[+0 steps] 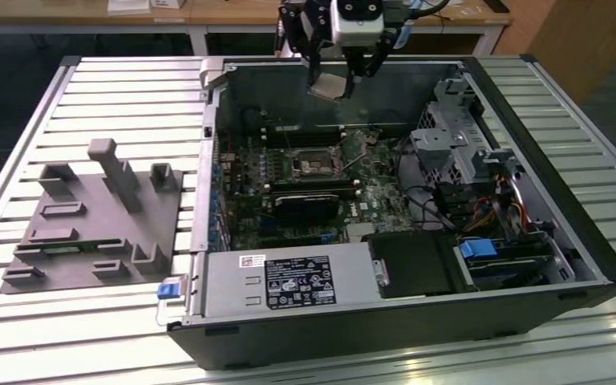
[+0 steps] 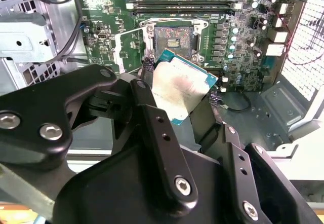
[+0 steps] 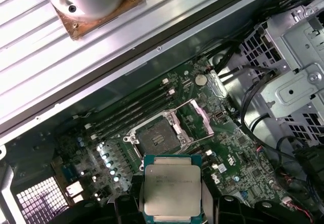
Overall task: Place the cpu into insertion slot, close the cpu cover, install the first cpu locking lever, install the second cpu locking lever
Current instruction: 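Place the cpu into insertion slot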
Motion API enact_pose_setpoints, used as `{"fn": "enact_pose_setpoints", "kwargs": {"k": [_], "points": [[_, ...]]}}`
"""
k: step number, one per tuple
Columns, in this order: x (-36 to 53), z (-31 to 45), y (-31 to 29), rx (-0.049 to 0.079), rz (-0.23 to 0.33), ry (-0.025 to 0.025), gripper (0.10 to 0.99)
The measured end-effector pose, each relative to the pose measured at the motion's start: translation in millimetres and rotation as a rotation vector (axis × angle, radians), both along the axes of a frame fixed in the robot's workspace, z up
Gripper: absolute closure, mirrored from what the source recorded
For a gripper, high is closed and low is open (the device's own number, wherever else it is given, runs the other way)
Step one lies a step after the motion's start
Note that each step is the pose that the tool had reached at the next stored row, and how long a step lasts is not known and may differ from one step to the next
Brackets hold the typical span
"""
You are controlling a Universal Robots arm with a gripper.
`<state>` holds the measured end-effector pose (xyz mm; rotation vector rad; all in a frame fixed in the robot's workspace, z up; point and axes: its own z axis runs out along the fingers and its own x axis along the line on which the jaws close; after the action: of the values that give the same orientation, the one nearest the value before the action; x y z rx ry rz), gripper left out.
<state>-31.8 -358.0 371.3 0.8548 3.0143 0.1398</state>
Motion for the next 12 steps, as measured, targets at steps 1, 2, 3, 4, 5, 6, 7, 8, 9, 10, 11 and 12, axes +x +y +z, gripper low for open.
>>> {"fn": "enact_pose_setpoints", "kwargs": {"k": [1, 2, 3, 4, 5, 6, 7, 8, 9, 10, 11, 12], "points": [[0.0, 0.0, 0.0, 0.000, -0.005, 0.0001, 0.549], [0.0, 0.0, 0.0, 0.000, -0.010, 0.0001, 0.549], [0.0, 0.0, 0.0, 0.000, -0.015, 0.0000, 0.549], [0.0, 0.0, 0.0, 0.000, -0.019, 0.0000, 0.549], [0.0, 0.0, 0.0, 0.000, -0.024, 0.0000, 0.549], [0.0, 0.0, 0.0, 0.000, -0.029, 0.0000, 0.549], [0.0, -0.1, 0.0, 0.000, -0.034, 0.0000, 0.549], [0.0, 0.0, 0.0, 0.000, -0.039, 0.0000, 0.549], [0.0, 0.0, 0.0, 0.000, -0.044, 0.0000, 0.549], [0.0, 0.0, 0.0, 0.000, -0.049, 0.0000, 0.549], [0.0, 0.0, 0.0, 0.000, -0.053, 0.0000, 0.549], [0.0, 0.0, 0.0, 0.000, -0.059, 0.0000, 0.549]]}}
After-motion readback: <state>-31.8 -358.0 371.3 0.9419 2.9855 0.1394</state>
